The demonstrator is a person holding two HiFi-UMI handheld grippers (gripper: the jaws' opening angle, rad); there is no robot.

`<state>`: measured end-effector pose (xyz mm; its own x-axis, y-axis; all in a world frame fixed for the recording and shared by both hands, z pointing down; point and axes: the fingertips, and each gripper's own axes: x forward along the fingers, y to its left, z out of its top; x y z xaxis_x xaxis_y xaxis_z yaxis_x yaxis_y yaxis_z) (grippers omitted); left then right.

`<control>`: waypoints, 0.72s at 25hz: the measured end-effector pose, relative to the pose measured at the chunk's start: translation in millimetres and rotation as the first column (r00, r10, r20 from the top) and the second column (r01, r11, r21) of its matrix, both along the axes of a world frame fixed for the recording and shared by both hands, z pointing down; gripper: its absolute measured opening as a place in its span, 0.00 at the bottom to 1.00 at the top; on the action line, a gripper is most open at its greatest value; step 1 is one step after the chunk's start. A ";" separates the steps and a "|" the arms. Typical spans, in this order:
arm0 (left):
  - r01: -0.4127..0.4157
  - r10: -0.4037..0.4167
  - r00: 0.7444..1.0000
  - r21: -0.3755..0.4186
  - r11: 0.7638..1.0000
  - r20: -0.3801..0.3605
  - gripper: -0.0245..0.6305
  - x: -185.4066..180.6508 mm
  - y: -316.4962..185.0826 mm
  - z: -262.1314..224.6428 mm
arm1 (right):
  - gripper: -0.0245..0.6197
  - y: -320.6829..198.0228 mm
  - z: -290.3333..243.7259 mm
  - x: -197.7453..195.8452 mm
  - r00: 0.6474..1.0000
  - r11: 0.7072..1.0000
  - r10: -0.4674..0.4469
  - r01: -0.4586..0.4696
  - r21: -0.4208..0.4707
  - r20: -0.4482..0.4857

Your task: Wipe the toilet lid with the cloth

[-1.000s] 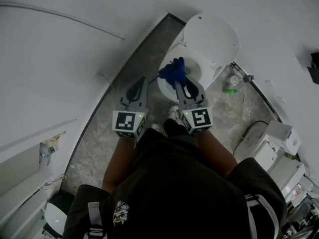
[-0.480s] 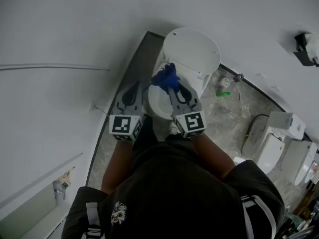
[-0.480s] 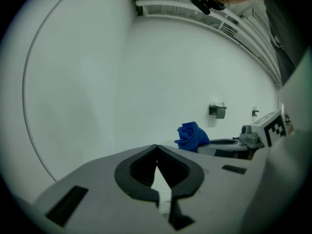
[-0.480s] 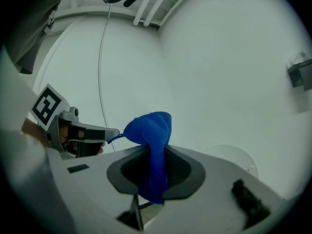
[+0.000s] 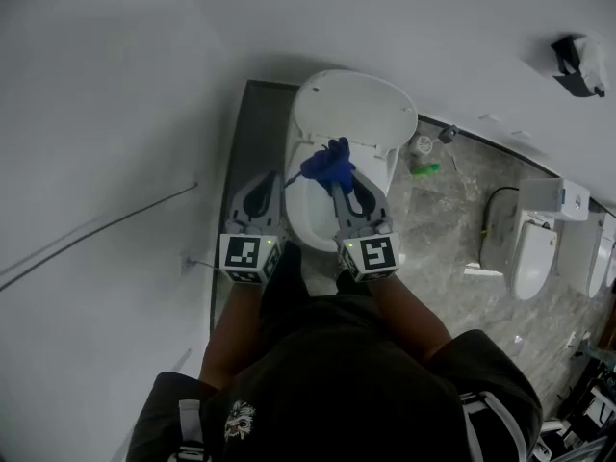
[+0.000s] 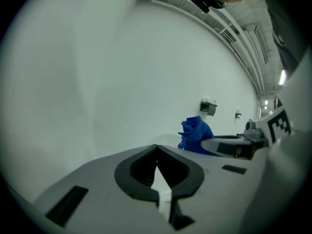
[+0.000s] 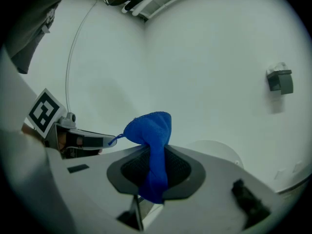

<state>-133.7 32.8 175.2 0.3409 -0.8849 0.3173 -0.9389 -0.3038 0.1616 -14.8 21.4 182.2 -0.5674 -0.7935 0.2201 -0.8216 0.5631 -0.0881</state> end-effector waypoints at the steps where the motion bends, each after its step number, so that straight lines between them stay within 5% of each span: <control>1: -0.013 0.013 1.000 -0.001 1.000 0.005 0.05 -2.2 -8.3 4.4 | 0.15 -7.0 3.3 0.4 0.999 0.999 0.032 -0.032 0.002 -0.007; 6: -0.075 0.075 0.997 0.020 0.997 -0.012 0.05 -4.7 -56.3 25.4 | 0.15 -46.7 15.1 -2.2 0.988 0.988 0.154 -0.154 0.030 -0.015; 18: -0.059 0.060 0.998 0.047 0.997 -0.024 0.05 6.6 -154.3 108.9 | 0.15 -129.9 101.5 -15.2 0.983 0.982 0.185 -0.184 0.050 -0.021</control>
<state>-127.1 -121.5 284.1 0.4005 -0.8765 0.2672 -0.9149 -0.3663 0.1697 -30.1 -108.5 283.6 -0.4053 -0.8938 0.1919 -0.9133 0.4051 -0.0423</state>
